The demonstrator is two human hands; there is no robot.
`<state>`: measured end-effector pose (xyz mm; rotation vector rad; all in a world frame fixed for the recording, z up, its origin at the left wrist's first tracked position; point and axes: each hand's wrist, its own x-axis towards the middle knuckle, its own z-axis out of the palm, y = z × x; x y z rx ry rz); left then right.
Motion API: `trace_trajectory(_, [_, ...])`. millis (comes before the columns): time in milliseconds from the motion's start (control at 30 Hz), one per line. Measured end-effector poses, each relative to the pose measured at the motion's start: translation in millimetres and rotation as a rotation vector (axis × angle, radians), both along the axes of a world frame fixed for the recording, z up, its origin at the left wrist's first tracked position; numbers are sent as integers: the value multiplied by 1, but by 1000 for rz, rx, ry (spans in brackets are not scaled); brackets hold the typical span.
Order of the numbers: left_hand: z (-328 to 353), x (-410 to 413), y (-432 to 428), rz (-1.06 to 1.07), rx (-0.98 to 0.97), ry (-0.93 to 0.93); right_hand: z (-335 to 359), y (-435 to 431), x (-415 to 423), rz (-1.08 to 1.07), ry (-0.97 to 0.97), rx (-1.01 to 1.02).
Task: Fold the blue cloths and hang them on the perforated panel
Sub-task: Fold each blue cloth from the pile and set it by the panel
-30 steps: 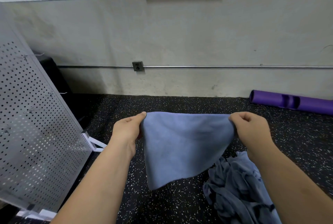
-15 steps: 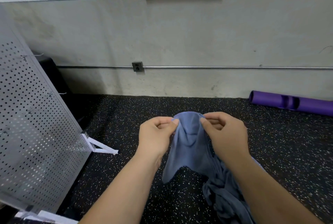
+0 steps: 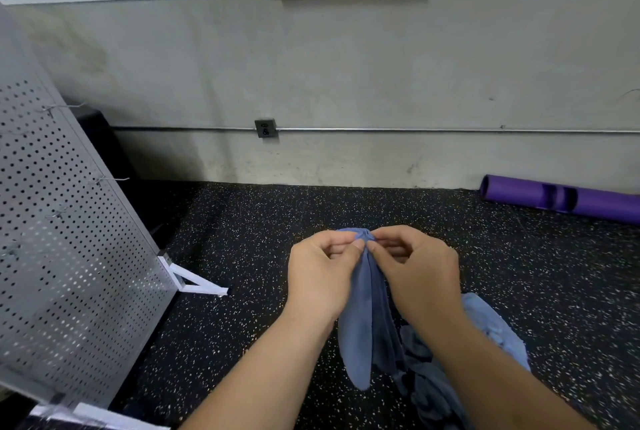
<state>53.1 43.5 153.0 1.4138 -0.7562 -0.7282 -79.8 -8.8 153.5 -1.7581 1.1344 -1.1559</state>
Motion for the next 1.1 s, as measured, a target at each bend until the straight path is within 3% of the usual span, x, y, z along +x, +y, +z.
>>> trace_trajectory(367, [1,-1,1,-6,5,-42,1,4,1,5,4,-26])
trace_trajectory(567, [7,-5,5,17,36,26,3,7,1,1,52,-84])
trace_trajectory(833, [14,-4,9,-117,35,19,1,-6,-6,19,56,-40])
trace_trajectory(967, [5,19,7,-64,55,-238,-4,-17,-10,66,9,7])
trace_trajectory(1100, [-2,45,9,-87,169,-679,-4,-26,-17,104,-74,28])
